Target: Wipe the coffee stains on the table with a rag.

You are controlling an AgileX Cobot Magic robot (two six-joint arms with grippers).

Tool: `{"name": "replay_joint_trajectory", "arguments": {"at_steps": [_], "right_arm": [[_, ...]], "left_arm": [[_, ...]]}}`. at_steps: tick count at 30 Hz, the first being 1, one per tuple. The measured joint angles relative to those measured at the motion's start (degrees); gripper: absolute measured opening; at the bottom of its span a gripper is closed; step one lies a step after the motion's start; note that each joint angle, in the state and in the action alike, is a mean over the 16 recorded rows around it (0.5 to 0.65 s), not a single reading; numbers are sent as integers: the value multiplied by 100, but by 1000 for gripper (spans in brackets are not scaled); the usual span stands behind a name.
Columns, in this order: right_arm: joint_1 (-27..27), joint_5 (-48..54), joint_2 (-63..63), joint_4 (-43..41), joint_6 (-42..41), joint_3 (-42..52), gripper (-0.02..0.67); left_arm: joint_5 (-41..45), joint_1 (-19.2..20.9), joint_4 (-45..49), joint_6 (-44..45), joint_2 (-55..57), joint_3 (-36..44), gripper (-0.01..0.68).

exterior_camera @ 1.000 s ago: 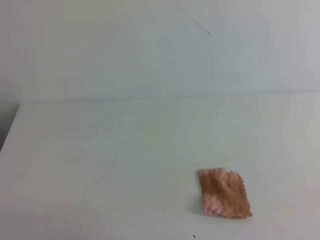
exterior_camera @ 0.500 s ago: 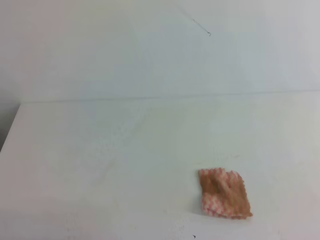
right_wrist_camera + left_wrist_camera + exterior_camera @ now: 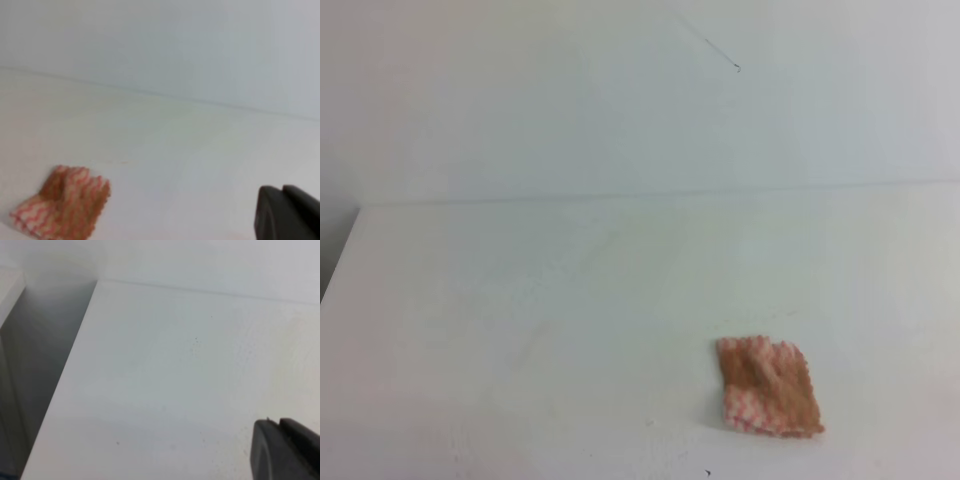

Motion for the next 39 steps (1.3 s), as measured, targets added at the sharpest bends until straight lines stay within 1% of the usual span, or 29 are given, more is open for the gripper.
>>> {"name": "replay_joint_trajectory", "arguments": {"at_steps": [5, 12, 15, 18, 24, 39], "right_arm": [[-816, -22, -645, 421, 0, 467, -4], [-1977, -126, -1310, 1401, 0, 1177, -4], [-2341, -257, -1477, 1792, 0, 1378, -4], [-2597, -395, -1543, 2070, 0, 1519, -4], [-2796, -656, -1539, 2244, 0, 1639, -4], [-2809, -694, -1536, 2240, -11, 1645, -4]], "left_arm": [[0, 0, 0, 0, 0, 0, -1], [0, 0, 9, 0, 0, 0, -1], [12, 0, 18, 0, 20, -31, -1], [12, 0, 24, 0, 20, -31, -1], [12, 0, 32, 0, 20, -31, -1], [12, 0, 23, 0, 20, -31, -1]]}}
